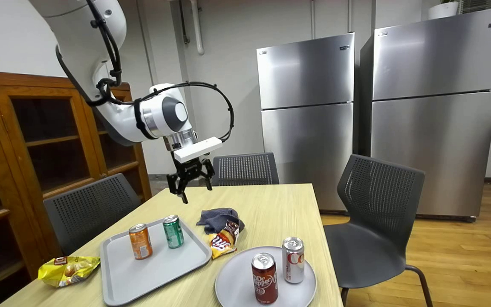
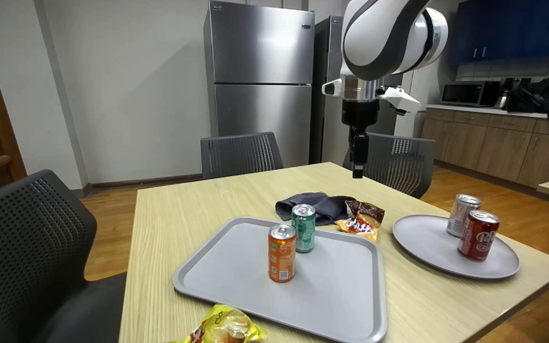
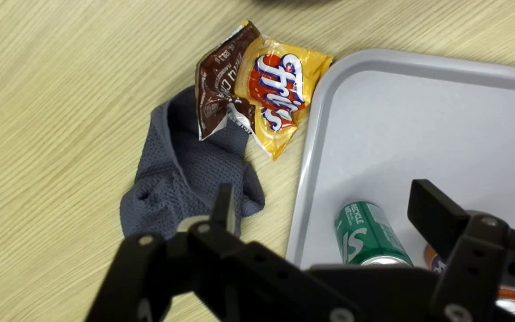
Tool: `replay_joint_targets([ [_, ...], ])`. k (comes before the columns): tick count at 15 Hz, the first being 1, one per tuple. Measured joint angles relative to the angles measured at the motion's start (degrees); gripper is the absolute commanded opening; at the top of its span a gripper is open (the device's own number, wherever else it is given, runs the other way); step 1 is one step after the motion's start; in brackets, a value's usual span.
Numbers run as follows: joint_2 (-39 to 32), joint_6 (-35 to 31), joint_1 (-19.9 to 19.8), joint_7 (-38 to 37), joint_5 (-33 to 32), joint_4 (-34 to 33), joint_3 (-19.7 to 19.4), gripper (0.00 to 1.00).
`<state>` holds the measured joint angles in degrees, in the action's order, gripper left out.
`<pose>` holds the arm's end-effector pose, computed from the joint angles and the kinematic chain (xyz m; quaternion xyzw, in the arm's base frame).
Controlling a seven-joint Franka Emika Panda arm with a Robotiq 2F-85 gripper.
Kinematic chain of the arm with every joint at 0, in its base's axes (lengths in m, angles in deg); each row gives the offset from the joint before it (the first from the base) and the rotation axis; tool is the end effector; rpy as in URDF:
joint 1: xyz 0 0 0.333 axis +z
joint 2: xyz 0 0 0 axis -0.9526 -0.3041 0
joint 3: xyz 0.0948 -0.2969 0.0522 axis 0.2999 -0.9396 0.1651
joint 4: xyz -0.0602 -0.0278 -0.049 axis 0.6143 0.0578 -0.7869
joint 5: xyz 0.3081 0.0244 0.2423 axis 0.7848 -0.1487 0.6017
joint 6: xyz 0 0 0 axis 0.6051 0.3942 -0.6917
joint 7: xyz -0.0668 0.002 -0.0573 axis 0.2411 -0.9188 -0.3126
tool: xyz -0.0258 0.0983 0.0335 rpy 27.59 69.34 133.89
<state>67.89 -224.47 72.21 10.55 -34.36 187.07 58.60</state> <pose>0.5608 0.0554 0.2939 0.8467 0.5262 0.0124 0.0782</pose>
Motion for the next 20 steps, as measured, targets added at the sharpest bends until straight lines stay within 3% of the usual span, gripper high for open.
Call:
replay_joint_targets([
  [9,4.37,0.09,-0.1,-10.28,1.23,4.2,-2.82,1.0],
  [20,12.57,0.1,-2.45,-18.93,0.58,13.95,-9.48,1.0],
])
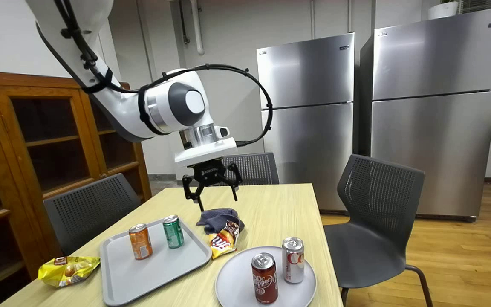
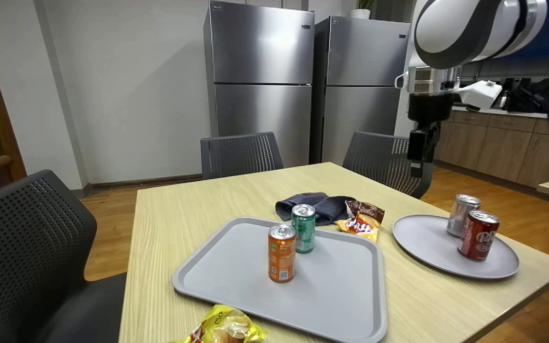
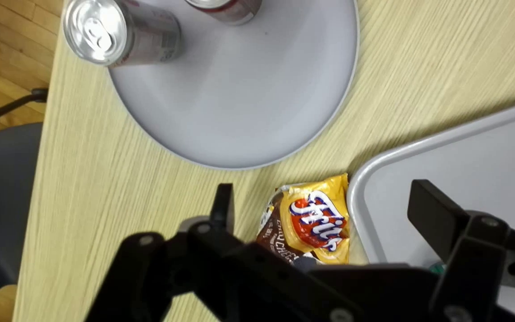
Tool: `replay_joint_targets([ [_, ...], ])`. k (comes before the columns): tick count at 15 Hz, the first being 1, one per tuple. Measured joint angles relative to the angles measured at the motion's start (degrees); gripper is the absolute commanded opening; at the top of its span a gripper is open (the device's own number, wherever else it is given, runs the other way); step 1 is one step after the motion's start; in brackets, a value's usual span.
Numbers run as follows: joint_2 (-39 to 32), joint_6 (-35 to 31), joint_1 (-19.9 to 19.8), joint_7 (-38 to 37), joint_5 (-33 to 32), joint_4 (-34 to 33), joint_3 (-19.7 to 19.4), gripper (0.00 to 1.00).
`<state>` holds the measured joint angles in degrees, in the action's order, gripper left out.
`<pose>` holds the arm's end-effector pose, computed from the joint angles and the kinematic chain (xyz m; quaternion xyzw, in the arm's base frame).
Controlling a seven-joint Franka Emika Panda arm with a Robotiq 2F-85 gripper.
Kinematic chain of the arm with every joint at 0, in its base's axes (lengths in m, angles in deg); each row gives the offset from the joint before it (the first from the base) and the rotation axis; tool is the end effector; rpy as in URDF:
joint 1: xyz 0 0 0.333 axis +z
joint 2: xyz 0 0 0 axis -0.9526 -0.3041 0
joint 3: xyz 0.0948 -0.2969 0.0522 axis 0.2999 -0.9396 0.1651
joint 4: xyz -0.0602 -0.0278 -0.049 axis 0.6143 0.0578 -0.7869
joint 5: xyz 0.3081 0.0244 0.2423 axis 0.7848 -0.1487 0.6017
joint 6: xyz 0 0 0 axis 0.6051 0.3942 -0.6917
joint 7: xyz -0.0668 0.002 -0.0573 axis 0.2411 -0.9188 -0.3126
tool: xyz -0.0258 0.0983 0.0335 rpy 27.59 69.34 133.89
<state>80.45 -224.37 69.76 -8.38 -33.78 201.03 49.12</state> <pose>0.4855 -0.0530 0.3086 0.9565 0.2806 0.0015 0.0791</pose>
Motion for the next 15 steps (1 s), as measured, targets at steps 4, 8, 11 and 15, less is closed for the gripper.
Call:
replay_joint_targets([
  [4,2.03,0.0,-1.49,-1.25,0.0,2.76,-2.16,1.0],
  [8,3.24,-0.09,-3.23,-1.7,-0.06,5.05,-4.36,1.0],
  [11,3.28,-0.3,-4.7,-2.46,-0.57,6.3,-5.95,1.0],
  [15,2.98,-1.02,-6.33,-2.67,-0.6,7.51,-7.76,1.0],
])
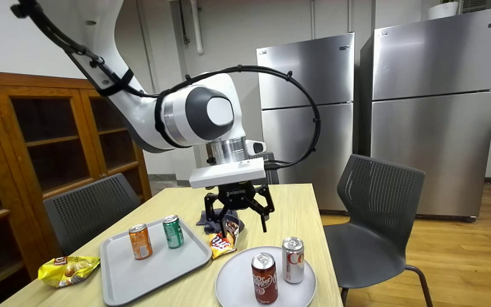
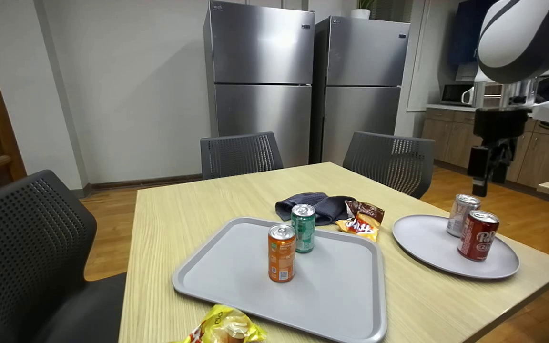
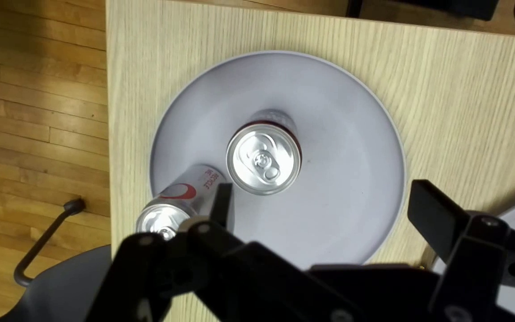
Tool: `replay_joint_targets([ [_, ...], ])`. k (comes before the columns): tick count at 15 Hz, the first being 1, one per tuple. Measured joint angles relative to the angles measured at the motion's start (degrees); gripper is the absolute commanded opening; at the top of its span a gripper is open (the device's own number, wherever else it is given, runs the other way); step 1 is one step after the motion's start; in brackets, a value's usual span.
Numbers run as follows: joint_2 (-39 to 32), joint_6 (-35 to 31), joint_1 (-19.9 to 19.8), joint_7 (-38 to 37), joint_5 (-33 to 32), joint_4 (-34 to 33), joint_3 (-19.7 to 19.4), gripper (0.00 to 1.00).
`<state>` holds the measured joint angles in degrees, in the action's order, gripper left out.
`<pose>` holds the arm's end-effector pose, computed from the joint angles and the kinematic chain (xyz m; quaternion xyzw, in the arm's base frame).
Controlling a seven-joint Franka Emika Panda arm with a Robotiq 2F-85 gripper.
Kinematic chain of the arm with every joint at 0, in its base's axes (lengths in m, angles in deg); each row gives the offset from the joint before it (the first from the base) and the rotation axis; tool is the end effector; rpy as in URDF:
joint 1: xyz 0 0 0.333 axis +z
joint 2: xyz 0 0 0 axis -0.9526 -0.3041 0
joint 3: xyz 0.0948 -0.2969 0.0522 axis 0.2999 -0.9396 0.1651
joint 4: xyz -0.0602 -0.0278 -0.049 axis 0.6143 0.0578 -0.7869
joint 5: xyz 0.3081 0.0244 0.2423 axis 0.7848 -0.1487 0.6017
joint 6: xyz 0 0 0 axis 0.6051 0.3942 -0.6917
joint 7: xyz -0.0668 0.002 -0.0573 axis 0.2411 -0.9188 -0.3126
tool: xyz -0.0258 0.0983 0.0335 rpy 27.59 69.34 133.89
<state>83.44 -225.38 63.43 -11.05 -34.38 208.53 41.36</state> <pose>0.4183 -0.1535 0.2826 0.9869 0.1461 -0.0317 0.0608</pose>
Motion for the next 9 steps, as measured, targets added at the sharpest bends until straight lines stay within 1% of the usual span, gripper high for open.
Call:
replay_joint_targets([
  [9,-0.24,-0.95,-0.46,0.0,-0.51,0.44,-0.47,1.0],
])
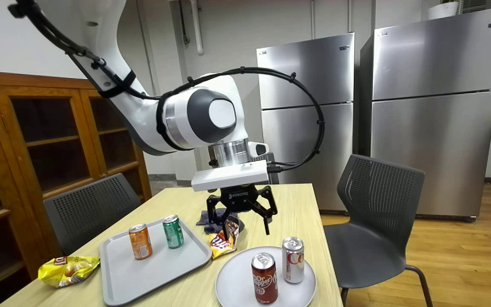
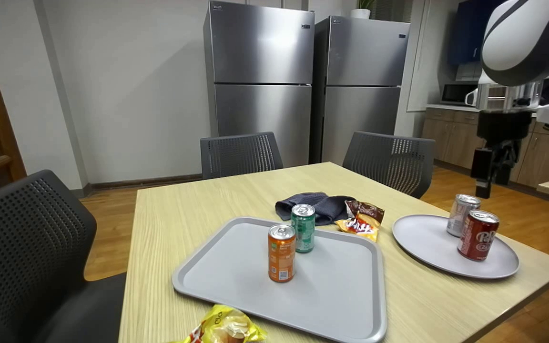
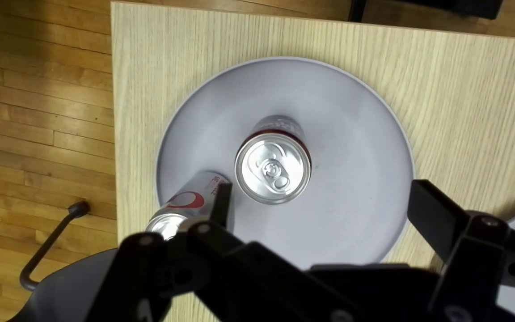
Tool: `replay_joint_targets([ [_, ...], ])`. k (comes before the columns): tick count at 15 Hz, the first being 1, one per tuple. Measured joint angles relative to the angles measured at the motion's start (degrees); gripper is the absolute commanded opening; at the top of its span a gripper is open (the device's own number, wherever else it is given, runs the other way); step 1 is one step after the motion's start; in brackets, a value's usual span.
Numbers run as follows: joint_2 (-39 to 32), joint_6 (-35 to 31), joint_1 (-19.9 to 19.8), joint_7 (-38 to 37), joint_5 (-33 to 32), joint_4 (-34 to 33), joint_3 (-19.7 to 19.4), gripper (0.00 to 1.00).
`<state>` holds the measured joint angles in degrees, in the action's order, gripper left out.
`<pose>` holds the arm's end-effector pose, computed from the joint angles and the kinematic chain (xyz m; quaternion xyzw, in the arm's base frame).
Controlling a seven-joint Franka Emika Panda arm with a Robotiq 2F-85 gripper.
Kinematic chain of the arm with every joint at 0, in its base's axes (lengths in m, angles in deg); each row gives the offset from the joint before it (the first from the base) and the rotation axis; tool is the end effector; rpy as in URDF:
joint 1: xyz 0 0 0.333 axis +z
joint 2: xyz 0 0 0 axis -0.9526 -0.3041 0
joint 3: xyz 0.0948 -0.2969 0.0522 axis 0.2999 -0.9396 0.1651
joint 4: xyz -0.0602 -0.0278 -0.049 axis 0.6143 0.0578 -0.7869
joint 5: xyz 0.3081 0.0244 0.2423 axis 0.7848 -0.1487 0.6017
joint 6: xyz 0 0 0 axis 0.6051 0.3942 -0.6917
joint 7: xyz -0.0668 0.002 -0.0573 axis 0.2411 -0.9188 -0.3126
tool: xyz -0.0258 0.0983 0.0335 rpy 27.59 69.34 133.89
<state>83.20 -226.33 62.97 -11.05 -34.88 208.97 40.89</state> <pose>0.4148 -0.1592 0.2793 0.9873 0.1426 -0.0306 0.0627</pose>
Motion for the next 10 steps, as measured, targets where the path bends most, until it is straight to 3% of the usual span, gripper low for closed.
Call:
replay_joint_targets([
  [10,-0.02,-1.27,1.38,0.15,-0.33,1.16,1.73,1.0],
])
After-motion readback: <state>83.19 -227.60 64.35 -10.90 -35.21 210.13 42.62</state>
